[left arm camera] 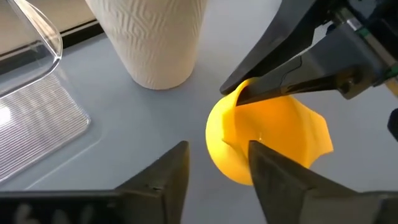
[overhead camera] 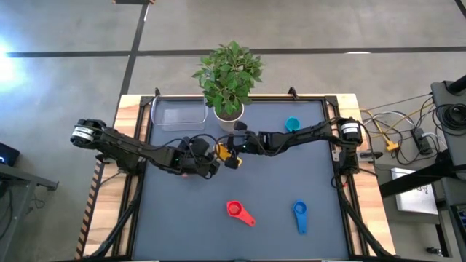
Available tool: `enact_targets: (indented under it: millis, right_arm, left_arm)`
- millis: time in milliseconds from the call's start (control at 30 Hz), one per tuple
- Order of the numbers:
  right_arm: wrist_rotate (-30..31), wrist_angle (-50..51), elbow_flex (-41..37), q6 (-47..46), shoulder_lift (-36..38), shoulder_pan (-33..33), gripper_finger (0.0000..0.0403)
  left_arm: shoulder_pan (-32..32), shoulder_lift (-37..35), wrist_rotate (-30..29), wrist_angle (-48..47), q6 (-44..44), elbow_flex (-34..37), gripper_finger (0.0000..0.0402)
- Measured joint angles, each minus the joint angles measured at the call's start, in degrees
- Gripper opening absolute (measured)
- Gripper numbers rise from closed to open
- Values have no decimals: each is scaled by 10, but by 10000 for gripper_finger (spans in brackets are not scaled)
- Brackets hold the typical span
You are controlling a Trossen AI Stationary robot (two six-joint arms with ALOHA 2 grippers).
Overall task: Nest measuring cups in basket
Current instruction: Stack the yellow measuring cup on top of the violet measuring cup
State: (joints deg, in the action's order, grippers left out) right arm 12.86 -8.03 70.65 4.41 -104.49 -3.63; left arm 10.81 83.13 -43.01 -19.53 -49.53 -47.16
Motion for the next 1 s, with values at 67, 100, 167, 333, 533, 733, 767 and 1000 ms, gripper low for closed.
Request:
enact_targets:
  millis: [67,100,167,333,533,733,767,1000]
  right_arm:
    - [-2,0,0,9,0,0,13]
    - [-2,-1,0,12,0,0,13]
    - [-6,-2,0,19,0,0,13]
    - [-40,-2,0,44,0,0,13]
    - [-54,-3,0,54,0,0,13]
    - [-53,-14,0,57,0,0,13]
    - [-53,-15,0,57,0,0,13]
    - [-48,-19,0,57,1,-1,13]
  left_arm:
    - [0,0,0,-1,1,0,174]
    - [0,0,0,-2,2,0,184]
    - [0,0,1,-5,7,0,200]
    - [0,0,28,-8,37,0,209]
    - [0,0,49,-8,41,0,208]
    - [0,0,39,-5,25,0,186]
    - [0,0,38,-5,25,0,173]
    - [0,0,35,-5,32,0,30]
